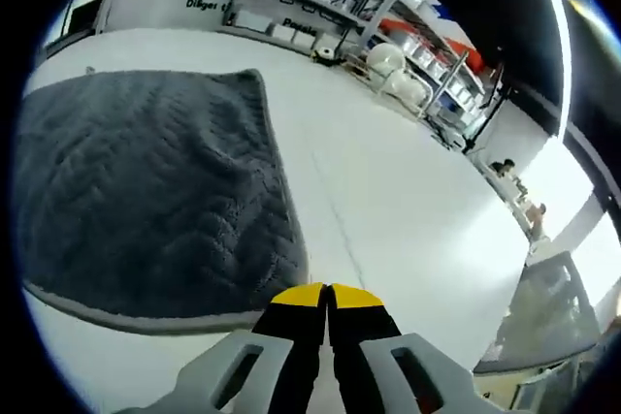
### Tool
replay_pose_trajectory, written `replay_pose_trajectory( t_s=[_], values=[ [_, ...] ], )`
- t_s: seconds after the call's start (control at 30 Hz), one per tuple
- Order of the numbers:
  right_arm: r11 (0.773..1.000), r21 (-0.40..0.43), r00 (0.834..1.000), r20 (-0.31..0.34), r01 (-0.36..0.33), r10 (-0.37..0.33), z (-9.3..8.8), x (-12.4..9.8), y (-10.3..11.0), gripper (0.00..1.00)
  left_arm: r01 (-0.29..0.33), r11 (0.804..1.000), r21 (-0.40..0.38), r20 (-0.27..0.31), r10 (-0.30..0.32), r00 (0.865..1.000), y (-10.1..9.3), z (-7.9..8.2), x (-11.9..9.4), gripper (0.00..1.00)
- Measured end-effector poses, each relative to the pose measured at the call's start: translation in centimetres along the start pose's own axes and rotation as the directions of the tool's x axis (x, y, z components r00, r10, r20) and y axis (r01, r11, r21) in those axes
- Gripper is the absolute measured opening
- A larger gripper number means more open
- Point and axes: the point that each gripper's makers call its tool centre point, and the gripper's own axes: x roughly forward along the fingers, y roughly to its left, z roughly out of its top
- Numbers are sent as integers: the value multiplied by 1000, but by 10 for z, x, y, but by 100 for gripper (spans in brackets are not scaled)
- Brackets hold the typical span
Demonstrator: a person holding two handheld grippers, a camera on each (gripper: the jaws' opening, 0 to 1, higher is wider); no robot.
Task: Open the folded towel by lifting each exposed corner and separating the folded layers until the towel lies flat within the target outline without major curled edges
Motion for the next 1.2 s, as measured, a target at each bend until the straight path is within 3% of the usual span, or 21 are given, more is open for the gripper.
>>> replay_pose_trajectory(
  t_s=[0.1,0.2,0.23,0.37,0.5,0.57,0.63,0.7,0.77,0.83,1.0,1.1,1.2],
  values=[
    [1000,-15,1000,12,13,-13,3,-5,-3,0,-3,1000,-3,1,3,1000,1,0,0,97],
    [998,54,997,74,-34,30,15,-13,4,0,-7,1000,-7,0,7,1000,3,1,1,97],
    [997,64,996,88,-41,35,20,-16,4,3,-8,1000,-7,1,8,1000,4,2,1,97],
    [989,89,986,131,-117,105,35,-30,23,30,-17,1000,-8,11,17,1000,9,9,0,97],
    [981,75,974,152,-181,168,45,-42,46,44,-69,997,-17,33,69,997,28,22,1,97],
    [967,14,953,177,-253,247,52,-48,68,50,-83,996,-29,43,84,996,36,28,3,97],
    [936,19,920,196,-351,341,55,-60,96,50,-59,997,-49,76,63,995,39,37,5,98],
    [927,-40,903,212,-373,373,60,-68,112,55,-16,997,-72,128,25,992,38,49,7,99],
    [912,-65,890,204,-404,408,60,-75,128,68,-9,997,-79,183,23,983,42,62,8,99],
    [894,-64,869,211,-444,447,63,-81,144,82,-10,995,-95,165,25,986,46,63,11,99],
    [824,-65,796,228,-562,561,72,-95,183,94,5,998,-69,138,5,990,49,66,23,99],
    [808,-85,779,226,-582,585,75,-101,196,100,-1,998,-55,126,8,992,57,68,31,99],
    [795,-142,767,212,-589,606,73,-114,213,100,-15,999,-33,101,18,995,69,72,39,99]
  ],
)
